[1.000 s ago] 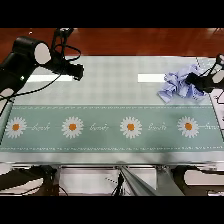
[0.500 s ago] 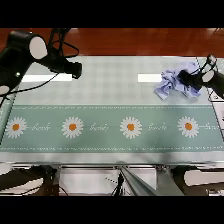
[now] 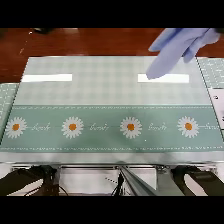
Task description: Fold the shirts.
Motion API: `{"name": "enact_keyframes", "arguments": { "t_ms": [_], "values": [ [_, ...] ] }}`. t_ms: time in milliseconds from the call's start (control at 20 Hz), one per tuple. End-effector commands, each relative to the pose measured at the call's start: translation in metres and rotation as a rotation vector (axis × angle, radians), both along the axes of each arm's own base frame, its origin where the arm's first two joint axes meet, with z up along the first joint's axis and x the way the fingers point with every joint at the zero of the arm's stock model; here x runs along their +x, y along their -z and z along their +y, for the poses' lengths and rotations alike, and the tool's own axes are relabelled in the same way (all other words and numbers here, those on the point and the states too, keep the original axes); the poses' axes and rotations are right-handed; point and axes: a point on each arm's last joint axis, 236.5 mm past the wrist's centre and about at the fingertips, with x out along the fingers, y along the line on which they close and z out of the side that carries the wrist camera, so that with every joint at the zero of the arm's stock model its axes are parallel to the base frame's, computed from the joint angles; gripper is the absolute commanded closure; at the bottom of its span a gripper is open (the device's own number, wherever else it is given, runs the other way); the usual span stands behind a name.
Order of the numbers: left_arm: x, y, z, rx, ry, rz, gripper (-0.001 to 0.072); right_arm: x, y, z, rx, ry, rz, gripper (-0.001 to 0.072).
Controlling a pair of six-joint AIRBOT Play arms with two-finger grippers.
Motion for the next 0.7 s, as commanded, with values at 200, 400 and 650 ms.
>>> {"name": "enact_keyframes", "arguments": {
  "t_ms": [200,400,650],
  "values": [
    [-0.112,-0.091,0.042,-0.120,0.002,-0.210,-0.0011,-0.104,-0.027,0.053,0.089,-0.214,0.047,0.0679],
    [-0.117,-0.065,0.044,-0.101,-0.006,-0.140,-0.0011,-0.099,0.050,0.105,0.009,-0.388,0.329,0.0679],
    [-0.100,-0.023,0.037,-0.049,-0.009,-0.022,-0.0011,-0.077,0.173,0.210,-0.217,-0.512,0.602,0.0678]
  ]
}}
